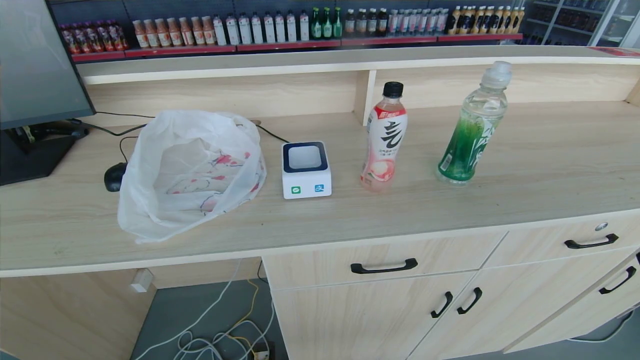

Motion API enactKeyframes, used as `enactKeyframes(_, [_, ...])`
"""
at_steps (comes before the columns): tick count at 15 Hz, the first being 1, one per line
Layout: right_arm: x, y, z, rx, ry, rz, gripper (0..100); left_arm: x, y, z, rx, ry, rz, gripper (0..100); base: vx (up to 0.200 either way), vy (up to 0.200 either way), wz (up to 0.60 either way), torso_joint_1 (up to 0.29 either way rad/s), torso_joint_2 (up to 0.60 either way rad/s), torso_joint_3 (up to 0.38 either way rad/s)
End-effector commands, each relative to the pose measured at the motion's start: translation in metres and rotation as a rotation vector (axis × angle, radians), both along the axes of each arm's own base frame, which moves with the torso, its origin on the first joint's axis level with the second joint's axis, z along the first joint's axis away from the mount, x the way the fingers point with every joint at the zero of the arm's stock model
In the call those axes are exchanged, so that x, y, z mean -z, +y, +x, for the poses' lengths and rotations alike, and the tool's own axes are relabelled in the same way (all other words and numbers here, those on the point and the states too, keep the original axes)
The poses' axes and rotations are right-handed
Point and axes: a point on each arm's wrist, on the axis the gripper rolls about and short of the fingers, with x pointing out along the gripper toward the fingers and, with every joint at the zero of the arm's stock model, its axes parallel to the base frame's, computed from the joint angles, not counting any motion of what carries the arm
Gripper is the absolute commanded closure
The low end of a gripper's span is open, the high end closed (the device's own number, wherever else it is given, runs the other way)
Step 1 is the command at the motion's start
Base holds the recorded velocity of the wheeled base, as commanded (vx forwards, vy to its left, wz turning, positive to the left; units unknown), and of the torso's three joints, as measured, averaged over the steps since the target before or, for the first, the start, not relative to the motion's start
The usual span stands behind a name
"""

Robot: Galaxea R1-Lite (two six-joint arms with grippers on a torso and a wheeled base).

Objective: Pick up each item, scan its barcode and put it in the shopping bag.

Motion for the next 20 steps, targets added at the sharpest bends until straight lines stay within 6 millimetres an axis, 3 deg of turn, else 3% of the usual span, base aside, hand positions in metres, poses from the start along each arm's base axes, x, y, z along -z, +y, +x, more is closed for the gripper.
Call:
enactKeyframes(1, [-0.010, 0.007, 0.037, -0.007, 0.048, -0.029, 0, 0.000, 0.000, 0.000, 0.000, -0.001, 0.000, 0, 0.000, 0.000, 0.00, 0.000, 0.00, 0.000])
enactKeyframes(7, [-0.030, 0.023, 0.087, -0.009, 0.088, -0.032, 0, 0.000, 0.000, 0.000, 0.000, -0.001, 0.000, 0, 0.000, 0.000, 0.00, 0.000, 0.00, 0.000])
enactKeyframes(13, [-0.020, 0.113, 0.114, 0.051, 0.136, 0.181, 0, 0.000, 0.000, 0.000, 0.000, 0.001, 0.000, 0, 0.000, 0.000, 0.00, 0.000, 0.00, 0.000])
enactKeyframes(16, [-0.009, 0.125, 0.131, 0.095, 0.136, 0.204, 0, 0.000, 0.000, 0.000, 0.000, -0.001, 0.000, 0, 0.000, 0.000, 0.00, 0.000, 0.00, 0.000])
enactKeyframes(20, [-0.005, 0.131, 0.139, 0.117, 0.147, 0.196, 0, 0.000, 0.000, 0.000, 0.000, -0.001, -0.002, 0, 0.000, 0.000, 0.00, 0.000, 0.00, 0.000])
